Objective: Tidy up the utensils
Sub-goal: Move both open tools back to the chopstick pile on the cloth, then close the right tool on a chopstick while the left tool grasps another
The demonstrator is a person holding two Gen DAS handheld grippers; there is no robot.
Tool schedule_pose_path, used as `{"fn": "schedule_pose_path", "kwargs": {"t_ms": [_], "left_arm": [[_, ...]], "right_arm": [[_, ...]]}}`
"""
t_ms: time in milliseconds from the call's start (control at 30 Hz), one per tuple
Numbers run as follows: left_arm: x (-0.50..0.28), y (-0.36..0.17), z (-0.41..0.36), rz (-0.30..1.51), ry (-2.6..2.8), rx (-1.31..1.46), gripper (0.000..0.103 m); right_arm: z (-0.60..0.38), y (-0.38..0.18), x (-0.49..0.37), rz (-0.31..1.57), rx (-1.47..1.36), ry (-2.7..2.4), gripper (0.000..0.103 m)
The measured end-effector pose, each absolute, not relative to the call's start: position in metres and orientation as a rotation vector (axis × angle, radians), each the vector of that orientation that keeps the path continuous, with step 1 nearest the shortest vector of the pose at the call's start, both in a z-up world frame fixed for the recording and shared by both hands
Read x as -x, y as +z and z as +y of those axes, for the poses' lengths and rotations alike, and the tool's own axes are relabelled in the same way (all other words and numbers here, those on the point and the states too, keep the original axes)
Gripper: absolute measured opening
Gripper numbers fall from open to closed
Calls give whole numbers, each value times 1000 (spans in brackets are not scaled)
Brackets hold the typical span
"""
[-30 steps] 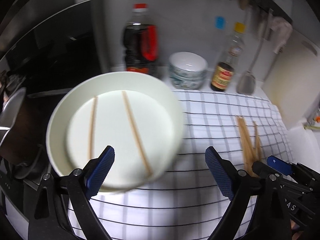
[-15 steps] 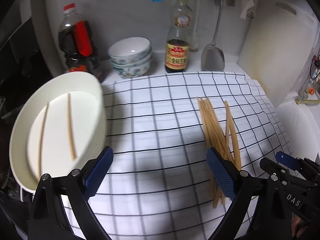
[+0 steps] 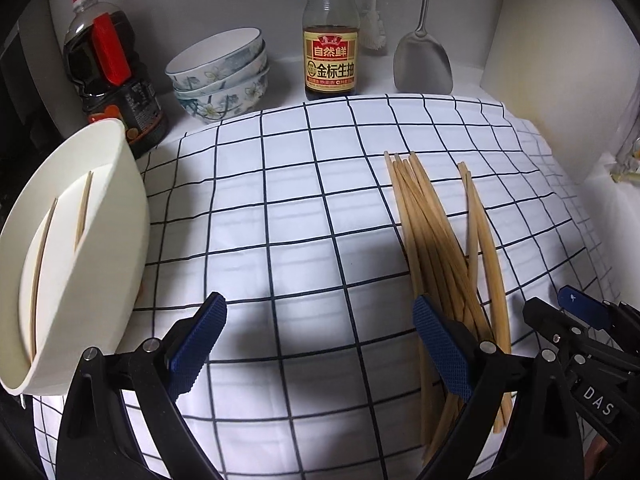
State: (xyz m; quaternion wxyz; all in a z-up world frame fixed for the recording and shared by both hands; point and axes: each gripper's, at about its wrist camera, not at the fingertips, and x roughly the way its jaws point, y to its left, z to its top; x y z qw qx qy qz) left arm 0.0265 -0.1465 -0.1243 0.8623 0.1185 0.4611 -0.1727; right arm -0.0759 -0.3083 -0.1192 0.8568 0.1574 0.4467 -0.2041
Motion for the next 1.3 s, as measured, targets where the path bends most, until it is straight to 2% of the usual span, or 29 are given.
{"fn": "schedule_pose_path", "kwargs": {"t_ms": [933, 1300], "left_arm": [[-34, -142, -158, 996, -361, -276, 93], [-35, -142, -165, 991, -368, -282, 93]], "right_arm": [[-300, -128, 54, 974, -195, -420, 51], [-325, -131, 66, 993, -212, -477, 50]]}}
